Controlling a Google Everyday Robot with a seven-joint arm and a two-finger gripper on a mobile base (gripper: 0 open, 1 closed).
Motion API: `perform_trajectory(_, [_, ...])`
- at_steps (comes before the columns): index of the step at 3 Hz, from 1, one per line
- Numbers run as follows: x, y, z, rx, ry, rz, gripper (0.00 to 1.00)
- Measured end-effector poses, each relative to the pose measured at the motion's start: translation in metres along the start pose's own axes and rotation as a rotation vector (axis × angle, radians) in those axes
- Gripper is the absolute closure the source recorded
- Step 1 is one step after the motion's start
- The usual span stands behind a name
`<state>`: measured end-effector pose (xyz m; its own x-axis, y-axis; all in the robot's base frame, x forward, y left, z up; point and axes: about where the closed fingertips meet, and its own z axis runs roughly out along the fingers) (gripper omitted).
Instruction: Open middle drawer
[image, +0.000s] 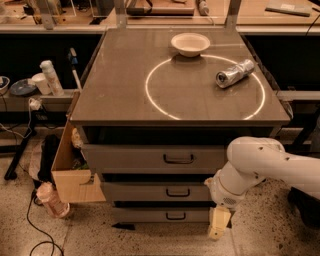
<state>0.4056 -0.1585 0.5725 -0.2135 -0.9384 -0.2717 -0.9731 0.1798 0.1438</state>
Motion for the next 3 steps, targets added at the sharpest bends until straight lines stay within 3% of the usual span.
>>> perform_trajectory(1, [-0.0001,0.0,0.0018,-0.007,-0.003,-0.066,0.0])
perform_trajectory(2, [-0.0001,0.0,0.0018,-0.007,-0.003,-0.066,0.0])
perform_trajectory(3, [0.0011,-0.0008,-0.0007,0.002,-0.024,-0.104,0.0])
